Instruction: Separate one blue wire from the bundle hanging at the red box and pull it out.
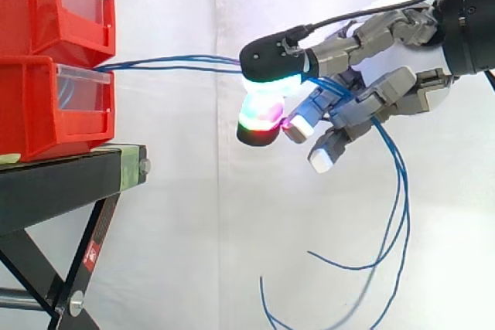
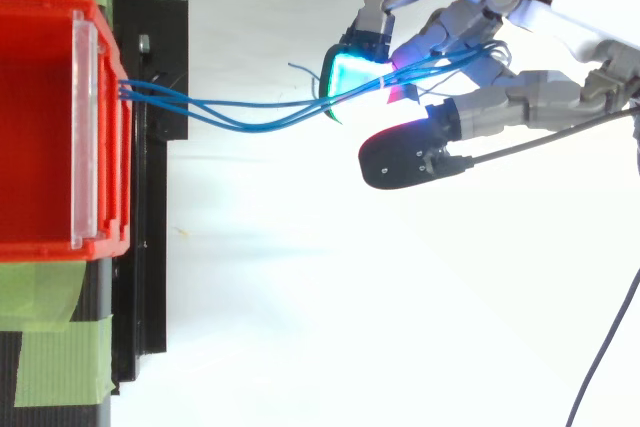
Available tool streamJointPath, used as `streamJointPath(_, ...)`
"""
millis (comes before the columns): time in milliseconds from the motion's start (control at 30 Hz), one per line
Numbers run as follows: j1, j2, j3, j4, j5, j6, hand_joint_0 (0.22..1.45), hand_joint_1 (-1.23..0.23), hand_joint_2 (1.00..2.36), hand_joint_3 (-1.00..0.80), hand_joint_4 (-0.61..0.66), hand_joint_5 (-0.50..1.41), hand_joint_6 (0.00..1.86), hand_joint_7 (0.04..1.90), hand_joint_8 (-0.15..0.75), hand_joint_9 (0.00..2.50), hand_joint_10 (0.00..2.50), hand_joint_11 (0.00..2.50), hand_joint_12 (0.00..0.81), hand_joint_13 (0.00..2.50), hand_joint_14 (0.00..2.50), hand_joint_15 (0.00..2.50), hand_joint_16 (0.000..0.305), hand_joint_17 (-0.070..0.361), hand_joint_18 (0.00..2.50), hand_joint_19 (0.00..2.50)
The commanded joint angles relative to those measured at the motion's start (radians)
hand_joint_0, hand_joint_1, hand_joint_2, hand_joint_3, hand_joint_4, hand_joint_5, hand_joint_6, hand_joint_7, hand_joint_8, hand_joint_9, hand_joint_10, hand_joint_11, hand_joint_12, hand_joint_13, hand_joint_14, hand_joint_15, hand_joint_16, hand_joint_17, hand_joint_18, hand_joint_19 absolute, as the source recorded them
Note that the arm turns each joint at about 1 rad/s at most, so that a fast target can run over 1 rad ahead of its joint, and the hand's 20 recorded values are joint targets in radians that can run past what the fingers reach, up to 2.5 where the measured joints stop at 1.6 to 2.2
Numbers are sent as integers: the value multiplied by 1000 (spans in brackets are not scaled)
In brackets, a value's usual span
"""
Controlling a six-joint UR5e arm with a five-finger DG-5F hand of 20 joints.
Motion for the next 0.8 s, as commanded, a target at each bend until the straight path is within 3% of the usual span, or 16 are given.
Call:
streamJointPath(0, 0, 1, 0, 6, 1, 1, 579, -672, 1004, -456, 231, -238, 853, 1051, 369, 1035, 15, 1300, 296, 1289, 2341, 634, 46, 104, 783, 775)
streamJointPath(167, 0, 1, 0, 11, 3, 16, 554, -633, 1002, -480, 238, -238, 847, 1058, 376, 1038, 14, 1287, 299, 1287, 2356, 634, 48, 109, 784, 780)
streamJointPath(367, -13, 1, 0, 87, 1, 76, 548, -624, 1001, -488, 241, -239, 845, 1058, 375, 1025, 15, 1276, 307, 1286, 2362, 619, 49, 110, 782, 779)
streamJointPath(767, -27, 0, 29, 98, 7, 57, 557, -631, 1003, -466, 238, -239, 841, 1055, 370, 1020, 16, 1275, 301, 1285, 2366, 602, 49, 109, 774, 772)
